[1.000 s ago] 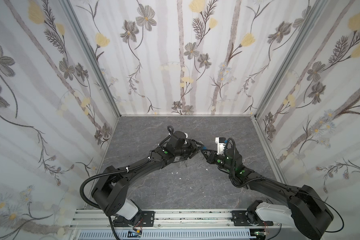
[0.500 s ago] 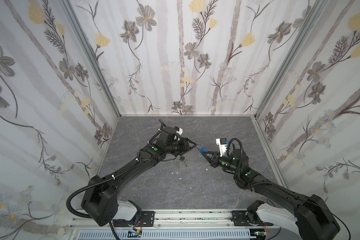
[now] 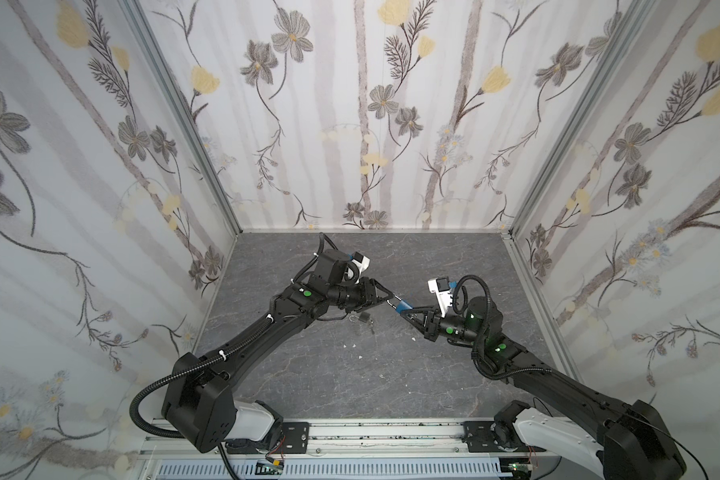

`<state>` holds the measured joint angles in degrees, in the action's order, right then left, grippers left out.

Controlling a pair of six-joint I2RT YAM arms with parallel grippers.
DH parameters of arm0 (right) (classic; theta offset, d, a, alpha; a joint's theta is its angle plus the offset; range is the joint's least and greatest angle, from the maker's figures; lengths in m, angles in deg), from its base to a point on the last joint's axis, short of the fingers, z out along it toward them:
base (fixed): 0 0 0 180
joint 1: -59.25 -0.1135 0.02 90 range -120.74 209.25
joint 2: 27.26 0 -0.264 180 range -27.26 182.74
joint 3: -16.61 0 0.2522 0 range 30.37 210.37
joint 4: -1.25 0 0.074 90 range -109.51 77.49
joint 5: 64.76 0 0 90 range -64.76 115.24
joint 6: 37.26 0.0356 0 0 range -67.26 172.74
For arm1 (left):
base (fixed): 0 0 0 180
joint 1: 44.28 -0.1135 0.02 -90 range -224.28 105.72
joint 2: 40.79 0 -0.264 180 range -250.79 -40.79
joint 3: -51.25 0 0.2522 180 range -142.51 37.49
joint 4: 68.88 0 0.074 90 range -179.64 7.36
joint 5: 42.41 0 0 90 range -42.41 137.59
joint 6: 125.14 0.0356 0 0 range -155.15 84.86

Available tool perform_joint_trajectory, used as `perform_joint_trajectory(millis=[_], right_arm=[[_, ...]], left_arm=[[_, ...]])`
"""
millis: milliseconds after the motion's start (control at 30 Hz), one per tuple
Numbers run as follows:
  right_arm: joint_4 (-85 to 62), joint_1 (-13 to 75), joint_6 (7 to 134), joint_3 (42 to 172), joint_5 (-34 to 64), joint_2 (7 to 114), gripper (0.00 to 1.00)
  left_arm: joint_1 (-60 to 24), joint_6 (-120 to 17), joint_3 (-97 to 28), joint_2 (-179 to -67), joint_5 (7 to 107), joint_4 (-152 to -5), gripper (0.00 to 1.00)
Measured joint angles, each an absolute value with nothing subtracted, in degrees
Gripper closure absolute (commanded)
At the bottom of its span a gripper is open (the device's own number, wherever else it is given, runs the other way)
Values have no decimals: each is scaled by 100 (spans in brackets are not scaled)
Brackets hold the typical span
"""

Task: Unlock with the key

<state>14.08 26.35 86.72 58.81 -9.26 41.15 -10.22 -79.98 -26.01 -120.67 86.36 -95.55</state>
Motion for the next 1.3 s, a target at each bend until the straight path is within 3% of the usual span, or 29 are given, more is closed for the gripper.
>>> perform_joint_trajectory(millis=[233,600,733,1300], right_arm=[[1344,2556,8608,5881,-1081,4007,100],[1124,2539,8416,5877,-889,3691,100],[1132,2558,8416,5877,-673,3688,100],[1130,2937,8641,5396,-367,3562,100]], left_arm=[[-1022,-7972,-2603,-12178,8682,-9704,55],[-1031,-8020,-2435,-12220,8686,-9704,71],[-1024,-8047,-2289,-12189,8706,-9712,62],[-1415,-8232,-1364,-11033,7740,-9682,53]])
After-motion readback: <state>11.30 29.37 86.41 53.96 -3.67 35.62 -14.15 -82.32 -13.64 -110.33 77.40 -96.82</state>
